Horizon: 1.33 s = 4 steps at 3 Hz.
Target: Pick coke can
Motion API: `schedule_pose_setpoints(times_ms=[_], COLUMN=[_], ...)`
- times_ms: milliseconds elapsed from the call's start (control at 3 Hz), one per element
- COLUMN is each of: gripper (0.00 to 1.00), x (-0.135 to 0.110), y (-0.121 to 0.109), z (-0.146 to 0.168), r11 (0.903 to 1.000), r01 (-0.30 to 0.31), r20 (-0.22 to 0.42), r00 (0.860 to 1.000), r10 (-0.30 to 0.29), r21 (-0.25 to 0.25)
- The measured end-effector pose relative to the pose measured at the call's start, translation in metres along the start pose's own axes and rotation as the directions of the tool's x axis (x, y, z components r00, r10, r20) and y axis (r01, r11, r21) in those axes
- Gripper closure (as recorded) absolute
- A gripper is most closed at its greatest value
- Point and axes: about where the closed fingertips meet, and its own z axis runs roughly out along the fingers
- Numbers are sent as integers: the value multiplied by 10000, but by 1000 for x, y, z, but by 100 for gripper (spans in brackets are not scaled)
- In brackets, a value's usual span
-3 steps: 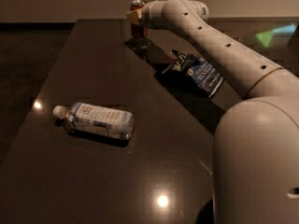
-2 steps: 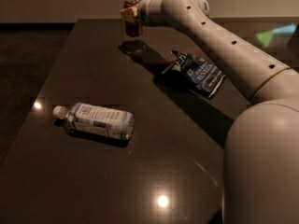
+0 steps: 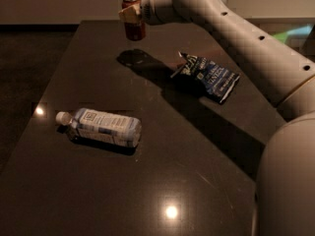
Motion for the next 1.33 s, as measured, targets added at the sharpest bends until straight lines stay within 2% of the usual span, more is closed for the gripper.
schedule_pose_setpoints(times_ms=[333,1000,1333], gripper=[100,100,100], x=[-5,-5,-13], y=[21,47,54], z=[-14,-36,-42], r11=[9978,9915,9861], r01=[389,595,770], r20=[-215,-642,-460], r00=[9990,9957,9954], r10=[-400,-673,-846], r21=[-529,-1157,-1473])
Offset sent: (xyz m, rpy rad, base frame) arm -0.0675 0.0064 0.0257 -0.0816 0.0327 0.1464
